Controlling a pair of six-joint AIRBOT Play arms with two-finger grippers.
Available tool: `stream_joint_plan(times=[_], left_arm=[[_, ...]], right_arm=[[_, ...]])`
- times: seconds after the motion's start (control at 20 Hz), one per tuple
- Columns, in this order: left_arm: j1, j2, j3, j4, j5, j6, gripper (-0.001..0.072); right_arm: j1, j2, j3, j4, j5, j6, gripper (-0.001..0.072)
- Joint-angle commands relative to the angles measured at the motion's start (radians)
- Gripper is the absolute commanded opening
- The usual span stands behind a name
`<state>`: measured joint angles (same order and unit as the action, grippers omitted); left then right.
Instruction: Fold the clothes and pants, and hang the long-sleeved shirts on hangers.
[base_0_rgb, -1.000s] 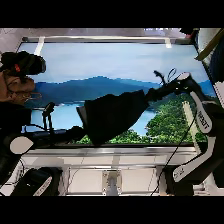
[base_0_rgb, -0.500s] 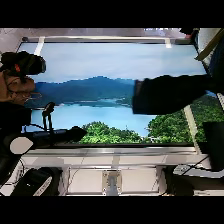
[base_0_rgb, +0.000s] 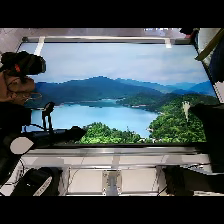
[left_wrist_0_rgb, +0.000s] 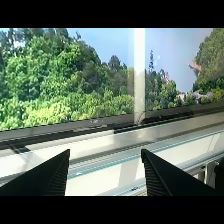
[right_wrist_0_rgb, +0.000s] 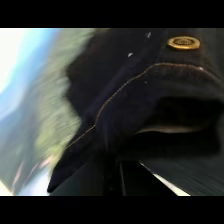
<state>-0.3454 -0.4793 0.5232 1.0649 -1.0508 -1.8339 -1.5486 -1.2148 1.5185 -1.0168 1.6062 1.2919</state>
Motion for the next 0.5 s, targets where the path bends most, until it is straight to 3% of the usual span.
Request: stream_joint_plan(times=[0.0, 0.05, 0.15, 0.35, 0.45], left_arm=[[0.0, 0.0, 0.0, 0.001, 0.003, -0.015, 0.0494], [0.0, 0.0, 0.0, 0.001, 0.009, -0.019, 0.0494], [0.0, 0.0, 0.0, 0.0, 0.017, -0.03, 0.0494], [0.0, 0.0, 0.0, -0.003, 0.017, -0.03, 0.0494], [0.0, 0.0, 0.0, -0.002, 0.018, -0.029, 0.0495]], right_arm=[[-0.105, 0.012, -0.01, -0.141, -0.028, 0.061, 0.0032], [-0.102, 0.005, -0.011, -0.143, -0.028, 0.061, 0.0036], [-0.094, 0.0, -0.01, -0.145, -0.019, 0.061, 0.0368], [-0.094, 0.0, 0.023, -0.15, -0.018, 0.11, 0.0387], [-0.094, 0.001, 0.052, -0.069, -0.043, 0.154, 0.0386]])
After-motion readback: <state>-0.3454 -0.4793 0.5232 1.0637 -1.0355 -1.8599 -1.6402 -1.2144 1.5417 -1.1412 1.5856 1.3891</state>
